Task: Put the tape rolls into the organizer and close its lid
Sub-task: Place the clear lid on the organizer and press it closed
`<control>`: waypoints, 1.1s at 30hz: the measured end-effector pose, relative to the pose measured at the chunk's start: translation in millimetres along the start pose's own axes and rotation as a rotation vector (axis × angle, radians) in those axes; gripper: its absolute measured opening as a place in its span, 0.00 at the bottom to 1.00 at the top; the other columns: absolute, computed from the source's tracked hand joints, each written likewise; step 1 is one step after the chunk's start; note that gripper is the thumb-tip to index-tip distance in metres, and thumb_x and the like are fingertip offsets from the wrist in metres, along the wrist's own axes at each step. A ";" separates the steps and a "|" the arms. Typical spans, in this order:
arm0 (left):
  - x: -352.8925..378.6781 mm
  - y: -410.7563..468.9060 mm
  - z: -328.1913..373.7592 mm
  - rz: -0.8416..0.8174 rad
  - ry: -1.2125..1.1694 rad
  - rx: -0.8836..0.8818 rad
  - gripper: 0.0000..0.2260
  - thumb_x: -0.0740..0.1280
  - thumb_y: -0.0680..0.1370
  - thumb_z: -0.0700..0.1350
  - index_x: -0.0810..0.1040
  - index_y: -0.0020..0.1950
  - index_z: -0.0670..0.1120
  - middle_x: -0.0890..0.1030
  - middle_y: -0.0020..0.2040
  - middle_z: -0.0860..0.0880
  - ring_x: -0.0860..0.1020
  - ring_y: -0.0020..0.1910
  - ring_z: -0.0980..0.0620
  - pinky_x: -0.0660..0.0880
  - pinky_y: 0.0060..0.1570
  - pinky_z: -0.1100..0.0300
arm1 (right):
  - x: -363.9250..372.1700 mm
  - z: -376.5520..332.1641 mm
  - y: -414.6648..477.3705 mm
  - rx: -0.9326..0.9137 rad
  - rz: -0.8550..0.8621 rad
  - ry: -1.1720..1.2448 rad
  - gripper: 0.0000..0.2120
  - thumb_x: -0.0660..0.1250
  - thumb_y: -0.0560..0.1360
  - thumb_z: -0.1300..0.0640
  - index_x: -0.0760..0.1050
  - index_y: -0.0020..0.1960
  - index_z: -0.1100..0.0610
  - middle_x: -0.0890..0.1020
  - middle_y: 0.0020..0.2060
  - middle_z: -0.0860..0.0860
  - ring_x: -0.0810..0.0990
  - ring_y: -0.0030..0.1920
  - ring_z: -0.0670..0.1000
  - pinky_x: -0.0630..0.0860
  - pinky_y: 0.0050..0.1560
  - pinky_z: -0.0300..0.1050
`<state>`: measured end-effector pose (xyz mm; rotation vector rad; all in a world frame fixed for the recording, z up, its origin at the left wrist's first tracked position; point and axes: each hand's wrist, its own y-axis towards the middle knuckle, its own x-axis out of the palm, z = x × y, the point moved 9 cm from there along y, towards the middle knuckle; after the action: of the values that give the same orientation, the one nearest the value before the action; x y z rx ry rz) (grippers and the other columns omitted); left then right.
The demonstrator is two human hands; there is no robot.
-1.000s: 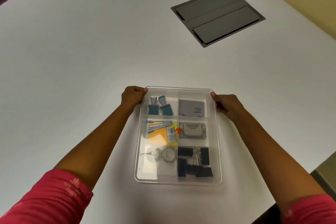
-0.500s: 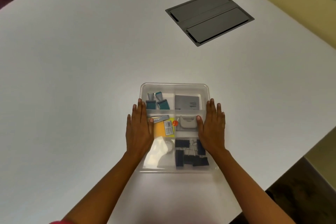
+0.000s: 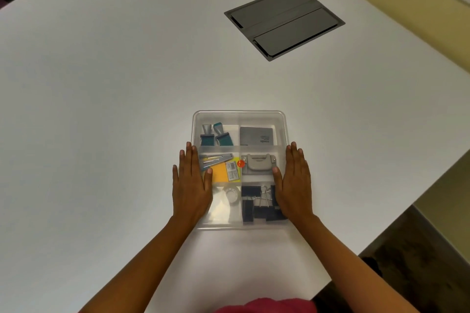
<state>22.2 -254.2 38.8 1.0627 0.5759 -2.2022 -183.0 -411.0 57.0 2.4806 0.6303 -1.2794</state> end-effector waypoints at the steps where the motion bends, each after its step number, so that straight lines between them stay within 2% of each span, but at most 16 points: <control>1: 1.1 -6.8 -3.0 0.001 0.002 -0.004 0.33 0.47 0.77 0.61 0.44 0.79 0.49 0.45 0.80 0.51 0.45 0.79 0.51 0.41 0.77 0.51 | -0.1 0.1 -10.6 -0.008 -0.001 -0.021 0.30 0.54 0.79 0.46 0.50 0.76 0.57 0.56 0.76 0.54 0.51 0.76 0.54 0.52 0.75 0.55; 6: 2.6 -23.0 -10.2 0.011 -0.012 0.012 0.38 0.37 0.73 0.70 0.43 0.78 0.51 0.43 0.78 0.55 0.42 0.77 0.56 0.41 0.76 0.53 | 0.9 2.5 -34.9 -0.010 -0.021 -0.101 0.30 0.53 0.79 0.47 0.50 0.76 0.58 0.55 0.76 0.55 0.49 0.76 0.54 0.51 0.75 0.57; 8: 3.7 -22.9 -10.7 0.016 -0.031 0.011 0.35 0.39 0.75 0.68 0.43 0.78 0.51 0.42 0.77 0.58 0.44 0.78 0.55 0.42 0.76 0.53 | 1.4 2.4 -34.1 -0.006 -0.030 -0.109 0.31 0.53 0.79 0.47 0.50 0.76 0.59 0.55 0.76 0.55 0.50 0.76 0.55 0.51 0.75 0.58; 10: 4.4 -22.8 -11.2 0.019 -0.079 -0.003 0.31 0.46 0.77 0.63 0.45 0.78 0.52 0.44 0.76 0.60 0.49 0.79 0.52 0.45 0.76 0.53 | 2.0 3.0 -33.1 0.005 -0.035 -0.099 0.31 0.54 0.78 0.46 0.50 0.76 0.59 0.55 0.76 0.55 0.51 0.76 0.55 0.53 0.75 0.58; 13: 4.4 -23.3 -11.5 0.021 -0.111 -0.011 0.30 0.51 0.78 0.59 0.46 0.78 0.52 0.49 0.79 0.56 0.54 0.78 0.50 0.47 0.74 0.54 | 3.6 2.4 -33.4 0.002 -0.038 -0.103 0.31 0.55 0.79 0.46 0.50 0.76 0.58 0.55 0.76 0.55 0.51 0.76 0.55 0.52 0.75 0.57; 16: 1.4 -22.5 -11.1 0.024 -0.032 -0.001 0.31 0.50 0.78 0.60 0.48 0.78 0.49 0.52 0.80 0.51 0.54 0.78 0.49 0.45 0.75 0.52 | 2.2 2.7 -31.7 -0.012 -0.039 -0.127 0.31 0.57 0.79 0.47 0.50 0.76 0.59 0.56 0.76 0.56 0.51 0.76 0.56 0.51 0.74 0.55; 20: -5.7 -11.3 -2.0 0.041 0.148 0.047 0.33 0.49 0.76 0.62 0.51 0.78 0.47 0.54 0.79 0.48 0.52 0.79 0.48 0.38 0.75 0.53 | 3.4 -1.0 -19.4 -0.052 -0.083 -0.098 0.31 0.53 0.79 0.47 0.48 0.76 0.59 0.52 0.77 0.55 0.48 0.76 0.53 0.48 0.75 0.52; 28: -14.5 70.0 17.7 -0.030 0.264 0.078 0.34 0.45 0.77 0.61 0.48 0.78 0.45 0.50 0.80 0.46 0.46 0.79 0.47 0.37 0.75 0.47 | 9.1 -14.1 61.0 -0.021 -0.126 -0.099 0.30 0.51 0.82 0.48 0.43 0.76 0.60 0.47 0.77 0.55 0.44 0.76 0.53 0.43 0.76 0.49; 33: -15.3 98.3 21.9 -0.080 0.277 0.112 0.31 0.47 0.79 0.60 0.49 0.79 0.46 0.51 0.80 0.47 0.48 0.79 0.47 0.38 0.75 0.42 | 10.2 -12.5 97.2 0.035 -0.116 -0.194 0.29 0.48 0.82 0.46 0.46 0.76 0.60 0.50 0.77 0.55 0.47 0.76 0.53 0.45 0.76 0.50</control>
<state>85.9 -332.4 52.6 1.4413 0.6290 -2.1918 -120.6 -487.2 60.2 2.3384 0.7171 -1.5636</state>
